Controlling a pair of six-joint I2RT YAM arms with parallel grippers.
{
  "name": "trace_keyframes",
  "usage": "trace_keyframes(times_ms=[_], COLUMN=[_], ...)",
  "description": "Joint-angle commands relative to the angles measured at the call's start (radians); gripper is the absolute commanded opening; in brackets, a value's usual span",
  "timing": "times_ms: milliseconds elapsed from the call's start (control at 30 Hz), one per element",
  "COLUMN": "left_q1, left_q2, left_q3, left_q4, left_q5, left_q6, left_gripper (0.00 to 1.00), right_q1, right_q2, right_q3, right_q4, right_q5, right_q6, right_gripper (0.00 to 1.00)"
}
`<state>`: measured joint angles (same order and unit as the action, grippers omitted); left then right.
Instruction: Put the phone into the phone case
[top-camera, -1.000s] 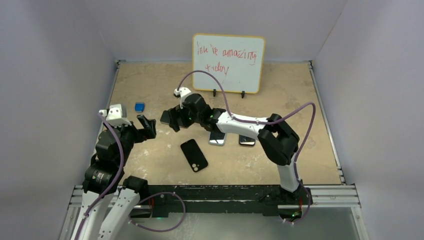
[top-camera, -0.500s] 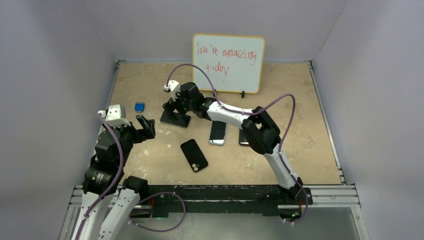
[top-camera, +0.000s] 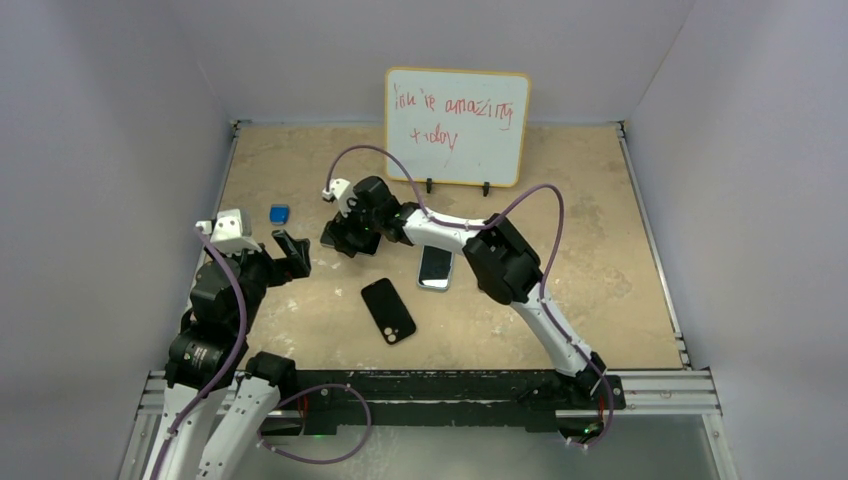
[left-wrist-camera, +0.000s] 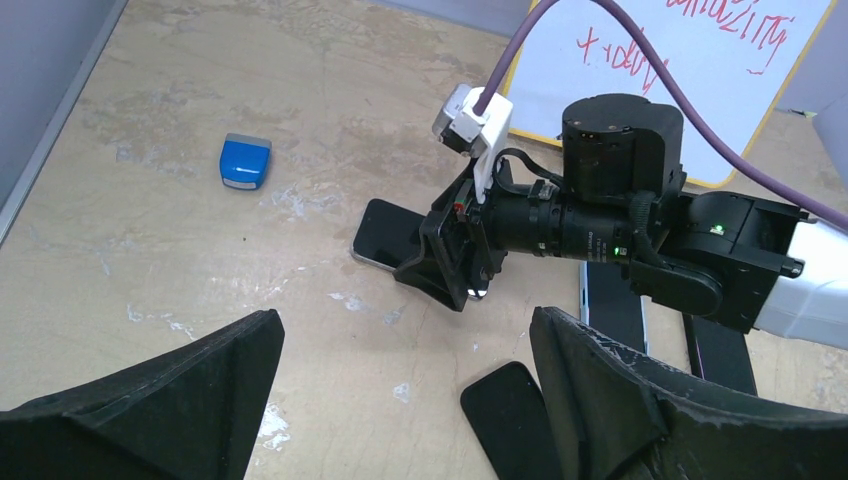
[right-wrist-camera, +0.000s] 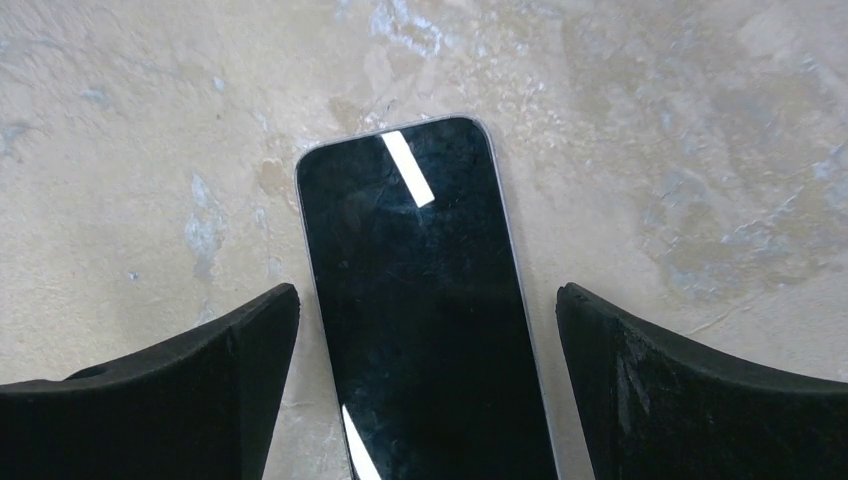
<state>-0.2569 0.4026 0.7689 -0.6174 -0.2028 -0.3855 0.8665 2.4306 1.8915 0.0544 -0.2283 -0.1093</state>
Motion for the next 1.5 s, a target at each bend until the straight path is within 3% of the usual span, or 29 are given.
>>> trace_keyframes(times_ms=[0,267,633,967,1233,1467], left_q1=[0.007,0.007,0.007,0.007,0.007,0.007], left_q2=[0.004,0.006,0.023,0.079,0.17,0.208], left_q3=[0.037,0.035,0.038,0.028,-0.075,-0.126], left_q4=[0.017,0.016,0.01,0.021,0.067,0.118], left_q5=[-0.007,-0.01,-0.011,0.048,0.174,0.192], left_q6=[-0.019,-0.021,-0.036,-0.096,-0.25,-0.327], left_gripper=[1.0,1.0,0.98,0.94,0.91,0.9], right_q1=[0.0,0.0,0.001,0.002,-0.003,-0.005], right_q2=[-0.001,-0.008,-0.109,-0.188,-0.285,-0.311], right_q3=[0.038,-0.004,-0.199,-0.313,-0.487,-0.609], right_q4=[-0.013,-0.02,0.086,0.124,0.277,0.467], right_q5=[-0.043,0.005,0.077,0.02,0.006,-0.031], right_q6=[-0.036,-0.049,-0.091,-0.104,-0.031,0.097], right_gripper=[0.99,0.98,0.89,0.55,0.44,0.39])
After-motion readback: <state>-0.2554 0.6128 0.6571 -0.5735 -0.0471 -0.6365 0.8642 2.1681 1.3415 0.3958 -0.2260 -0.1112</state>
